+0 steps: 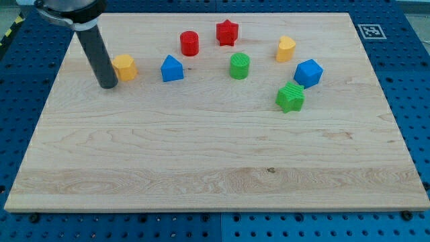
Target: Move yellow hexagon upwards
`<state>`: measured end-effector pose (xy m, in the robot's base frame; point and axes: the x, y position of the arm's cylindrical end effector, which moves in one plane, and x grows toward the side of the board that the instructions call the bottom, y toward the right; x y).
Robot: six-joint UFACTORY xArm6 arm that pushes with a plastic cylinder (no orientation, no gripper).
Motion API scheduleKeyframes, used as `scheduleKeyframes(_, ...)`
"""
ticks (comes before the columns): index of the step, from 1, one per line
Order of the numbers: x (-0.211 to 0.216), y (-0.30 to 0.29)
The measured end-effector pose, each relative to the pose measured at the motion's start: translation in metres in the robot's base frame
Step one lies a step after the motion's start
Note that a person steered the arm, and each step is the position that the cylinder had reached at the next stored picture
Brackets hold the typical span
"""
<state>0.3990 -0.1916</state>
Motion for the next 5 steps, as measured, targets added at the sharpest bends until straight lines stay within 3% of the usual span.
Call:
scheduleKeyframes(2, -0.005, 0.028)
scheduleKeyframes(5, -0.048, 0.012)
